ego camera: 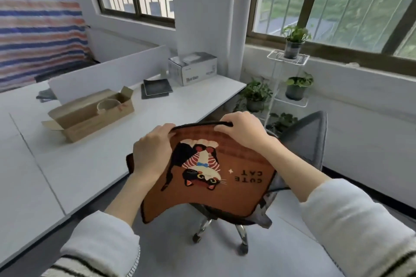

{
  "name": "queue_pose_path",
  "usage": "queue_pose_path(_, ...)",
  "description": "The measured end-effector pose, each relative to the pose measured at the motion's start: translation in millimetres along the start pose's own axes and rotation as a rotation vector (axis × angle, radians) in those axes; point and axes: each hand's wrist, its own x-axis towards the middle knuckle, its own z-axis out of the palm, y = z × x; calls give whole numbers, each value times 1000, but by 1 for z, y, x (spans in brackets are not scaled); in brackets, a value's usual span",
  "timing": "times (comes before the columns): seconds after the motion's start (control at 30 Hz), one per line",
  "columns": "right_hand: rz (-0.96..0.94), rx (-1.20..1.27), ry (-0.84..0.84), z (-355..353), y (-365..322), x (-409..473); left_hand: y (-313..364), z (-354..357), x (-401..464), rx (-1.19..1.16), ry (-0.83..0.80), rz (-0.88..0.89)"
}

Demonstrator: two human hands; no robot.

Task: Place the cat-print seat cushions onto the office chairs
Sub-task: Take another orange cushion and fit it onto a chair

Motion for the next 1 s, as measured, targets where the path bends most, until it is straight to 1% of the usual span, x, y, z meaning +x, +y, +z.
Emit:
queue_pose_path(0.03,51,27,-12,-5,21,29,2,13,30,-6,11,-25)
queue_pose_path(0.07,82,42,-37,-2,34,36,2,14,37,-28,22,-47)
queue_pose_path(0.13,159,85,-61,-3,71,78,6,32,78,-81,33,-81)
queue_pose_path(0.17,198,115,-54,-3,86,103,8,45,101,-104,40,-84)
queue_pose_path(0.23,239,130,-2,4,105,134,11,64,128,-154,-3,-114)
queue_pose_path(0.33,231,69,80,16,127,184,9,108,163,-229,-141,-203)
queue_pose_path(0.37,253,40,94,22,141,208,6,137,180,-242,-198,-217)
queue_pose_path(0.4,234,12,110,23,145,215,6,145,181,-261,-237,-233)
queue_pose_path(0.53,317,-81,40,53,193,266,-3,228,211,-330,-427,-259)
queue_pose_path(0.67,486,-106,-87,105,244,289,-11,308,236,-332,-644,-175)
queue_pose_path(0.8,718,-58,-221,164,296,289,-15,392,255,-241,-858,-32)
queue_pose_path(0.93,921,-17,-280,215,346,278,-11,475,258,-114,-997,118)
queue_pose_path(1.0,997,-13,-304,249,380,276,-7,533,257,-75,-1043,209)
